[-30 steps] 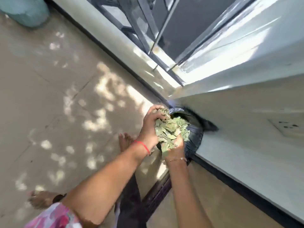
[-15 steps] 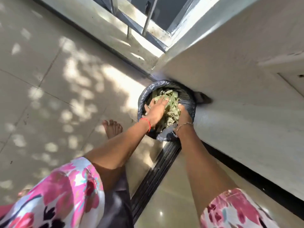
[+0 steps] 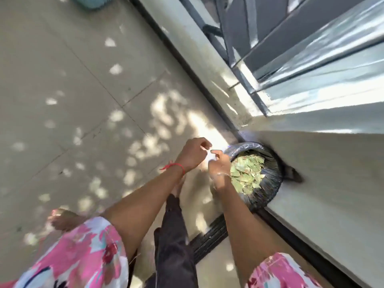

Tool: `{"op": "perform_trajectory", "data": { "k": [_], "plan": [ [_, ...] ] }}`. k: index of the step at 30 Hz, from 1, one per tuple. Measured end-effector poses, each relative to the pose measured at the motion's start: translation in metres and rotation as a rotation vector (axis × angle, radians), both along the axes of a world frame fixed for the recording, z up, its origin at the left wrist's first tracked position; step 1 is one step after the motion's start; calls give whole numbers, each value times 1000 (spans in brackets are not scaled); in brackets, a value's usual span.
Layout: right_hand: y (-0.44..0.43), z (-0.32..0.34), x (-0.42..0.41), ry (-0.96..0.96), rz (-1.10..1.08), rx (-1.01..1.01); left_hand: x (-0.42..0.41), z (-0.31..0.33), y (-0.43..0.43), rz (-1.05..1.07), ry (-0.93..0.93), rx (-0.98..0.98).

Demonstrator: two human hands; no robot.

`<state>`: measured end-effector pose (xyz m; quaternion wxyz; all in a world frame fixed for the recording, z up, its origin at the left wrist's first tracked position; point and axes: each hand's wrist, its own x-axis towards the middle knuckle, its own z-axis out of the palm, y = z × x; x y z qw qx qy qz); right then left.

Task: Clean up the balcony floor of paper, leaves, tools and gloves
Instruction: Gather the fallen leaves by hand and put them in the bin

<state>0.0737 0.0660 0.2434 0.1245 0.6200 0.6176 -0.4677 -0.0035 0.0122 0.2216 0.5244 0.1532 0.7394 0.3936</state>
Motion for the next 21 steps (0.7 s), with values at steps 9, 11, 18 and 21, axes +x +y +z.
{"op": "perform_trajectory", "data": {
  "k": [9,11,18,21],
  "plan": [
    [-178,29,-169,64,740,-34,-127,11,-246,453,146,-189],
    [-231,35,-194,57,887,-59,-140,19,-308,559,176,-222],
    [-439,46,-243,4,1367,-122,-143,40,-528,901,197,-303],
    [-522,47,-244,19,1558,-112,-126,43,-608,1033,180,-355]
  ]
}}
